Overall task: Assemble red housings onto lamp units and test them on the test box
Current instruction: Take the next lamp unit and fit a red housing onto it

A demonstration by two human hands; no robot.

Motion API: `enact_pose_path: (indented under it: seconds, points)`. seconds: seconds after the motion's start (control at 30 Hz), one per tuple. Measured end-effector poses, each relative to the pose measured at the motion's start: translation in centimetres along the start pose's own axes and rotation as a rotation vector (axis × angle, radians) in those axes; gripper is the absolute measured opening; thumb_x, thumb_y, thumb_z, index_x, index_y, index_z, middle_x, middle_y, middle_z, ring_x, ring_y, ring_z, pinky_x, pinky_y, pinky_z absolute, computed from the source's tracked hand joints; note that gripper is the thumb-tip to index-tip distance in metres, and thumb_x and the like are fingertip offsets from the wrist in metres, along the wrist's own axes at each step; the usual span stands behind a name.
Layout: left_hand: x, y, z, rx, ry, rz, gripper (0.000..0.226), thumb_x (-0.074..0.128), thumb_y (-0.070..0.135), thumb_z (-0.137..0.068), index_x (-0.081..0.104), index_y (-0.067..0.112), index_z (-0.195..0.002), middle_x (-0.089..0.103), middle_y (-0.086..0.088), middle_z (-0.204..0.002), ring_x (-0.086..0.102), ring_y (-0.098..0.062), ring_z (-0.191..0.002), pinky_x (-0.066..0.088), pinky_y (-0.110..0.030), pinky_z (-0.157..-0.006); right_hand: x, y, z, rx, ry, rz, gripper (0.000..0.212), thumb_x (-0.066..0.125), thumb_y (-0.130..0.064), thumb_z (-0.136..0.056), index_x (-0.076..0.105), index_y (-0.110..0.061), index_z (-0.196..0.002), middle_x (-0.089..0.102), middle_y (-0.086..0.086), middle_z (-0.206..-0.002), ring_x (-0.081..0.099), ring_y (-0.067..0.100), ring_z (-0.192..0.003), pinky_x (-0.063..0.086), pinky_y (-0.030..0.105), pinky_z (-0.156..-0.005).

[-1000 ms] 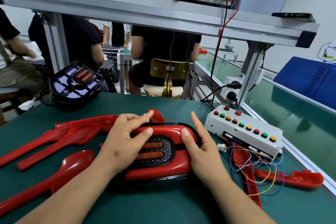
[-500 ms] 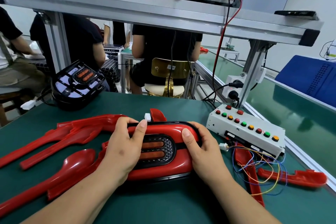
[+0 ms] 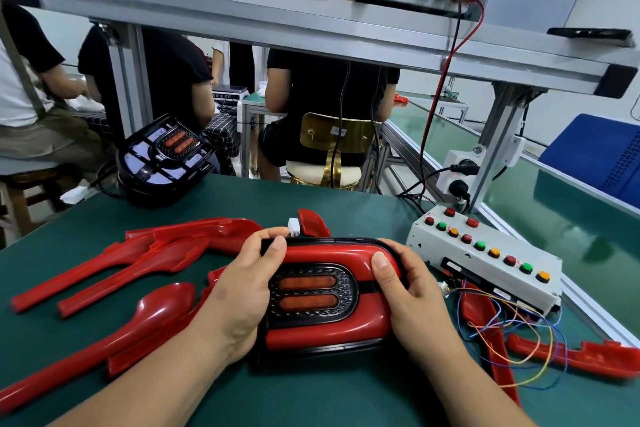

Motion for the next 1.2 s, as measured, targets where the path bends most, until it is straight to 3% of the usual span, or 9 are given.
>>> enact_pose_path:
  seconds: [0.17, 0.33, 0.53, 0.63, 0.7, 0.8, 0.93, 1.07, 1.2]
  points:
    - [0.5, -0.1, -0.1, 0.071, 0.061, 0.013, 0.015, 0.053, 0.032, -0.095, 0.066, 0.029, -0.089, 0.075, -0.016, -0.089, 0.074, -0.038, -0.077, 0.059, -0.043, -0.055, 0.2, 0.0, 0.0, -0.018, -0.023, 0.005, 0.020, 0.063, -0.045, -0.082, 0.067, -0.039, -0.101, 0.072, -0.006, -0.103, 0.069, 0.017, -0.096, 0.056, 0.047, -0.089]
    - [0.6, -0.2, -0.4, 0.098, 0.107, 0.003, 0.018, 0.053, 0.030, -0.098, 0.065, 0.030, -0.084, 0.075, -0.015, -0.086, 0.073, -0.040, -0.074, 0.058, -0.043, -0.053, 0.5, 0.0, -0.1, -0.028, 0.004, 0.002, 0.034, 0.062, -0.045, -0.080, 0.065, -0.026, -0.108, 0.071, -0.001, -0.103, 0.067, 0.024, -0.099, 0.053, 0.052, -0.091]
    - [0.5, -0.1, -0.3, 0.096, 0.053, -0.125, 0.030, 0.041, 0.055, -0.093, 0.050, 0.037, -0.116, 0.076, 0.011, -0.083, 0.075, -0.014, -0.072, 0.057, -0.025, -0.052, 0.4, 0.2, -0.2, 0.011, 0.025, -0.013, 0.036, 0.064, -0.049, -0.076, 0.066, -0.029, -0.106, 0.071, -0.002, -0.103, 0.069, 0.022, -0.098, 0.055, 0.052, -0.089]
    - [0.4, -0.7, 0.7, 0.123, 0.064, -0.369, 0.072, 0.035, 0.077, -0.076, 0.032, 0.042, -0.139, 0.069, 0.013, -0.108, 0.066, -0.007, -0.101, 0.050, -0.019, -0.077, 0.3, 0.2, -0.3, 0.027, 0.070, -0.048, 0.035, 0.067, -0.054, -0.070, 0.068, -0.036, -0.101, 0.072, -0.003, -0.101, 0.070, 0.023, -0.095, 0.056, 0.052, -0.086]
    - [0.2, -1.0, 0.8, 0.172, 0.109, -0.512, 0.086, 0.026, 0.080, -0.074, 0.029, 0.035, -0.147, 0.055, 0.014, -0.131, 0.052, -0.010, -0.123, 0.043, -0.027, -0.098, 0.5, 0.0, -0.3, 0.021, 0.089, -0.051, 0.036, 0.066, -0.059, -0.068, 0.067, -0.041, -0.100, 0.072, -0.004, -0.101, 0.070, 0.022, -0.095, 0.056, 0.051, -0.086]
    - [0.2, -0.8, 0.4, 0.161, 0.181, -0.535, 0.092, 0.023, 0.081, -0.073, 0.038, 0.024, -0.143, 0.055, -0.001, -0.137, 0.049, -0.021, -0.130, 0.038, -0.044, -0.111, 0.8, -0.2, -0.1, 0.006, 0.097, -0.033, 0.038, 0.060, -0.067, -0.073, 0.066, -0.039, -0.099, 0.072, -0.004, -0.097, 0.069, 0.020, -0.093, 0.056, 0.051, -0.086]
    - [0.3, -0.9, 0.5, 0.204, 0.239, -0.612, 0.079, 0.023, 0.081, -0.075, 0.043, 0.033, -0.135, 0.066, 0.001, -0.121, 0.061, -0.022, -0.115, 0.047, -0.047, -0.101, 0.8, -0.1, 0.0, 0.007, 0.107, 0.108, 0.052, 0.034, -0.076, -0.084, 0.059, -0.030, -0.089, 0.065, -0.002, -0.078, 0.061, 0.012, -0.077, 0.053, 0.037, -0.077]
    - [0.4, -0.7, 0.4, 0.147, 0.290, -0.546, 0.070, 0.024, 0.087, -0.071, 0.058, 0.037, -0.105, 0.071, 0.006, -0.097, 0.067, -0.015, -0.095, 0.054, -0.037, -0.084, 0.8, -0.1, -0.2, 0.054, 0.165, 0.222, 0.061, 0.036, -0.079, -0.072, 0.062, -0.025, -0.087, 0.068, -0.009, -0.079, 0.065, 0.010, -0.080, 0.053, 0.034, -0.078]
    - [0.0, -0.5, 0.1, 0.073, 0.274, -0.481, 0.089, 0.025, 0.098, -0.057, 0.061, 0.032, -0.105, 0.074, -0.002, -0.100, 0.070, -0.027, -0.095, 0.054, -0.049, -0.090, 1.3, -0.5, -0.2, 0.066, 0.165, 0.289, 0.061, 0.036, -0.079, -0.071, 0.061, -0.025, -0.086, 0.068, -0.006, -0.082, 0.065, 0.013, -0.082, 0.054, 0.038, -0.080]
Point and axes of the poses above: each hand's wrist, its own z-axis away from the middle knuckle, its own x-axis out of the palm, y = z × x, the point moved 1 cm from there along -z, towards the middle knuckle
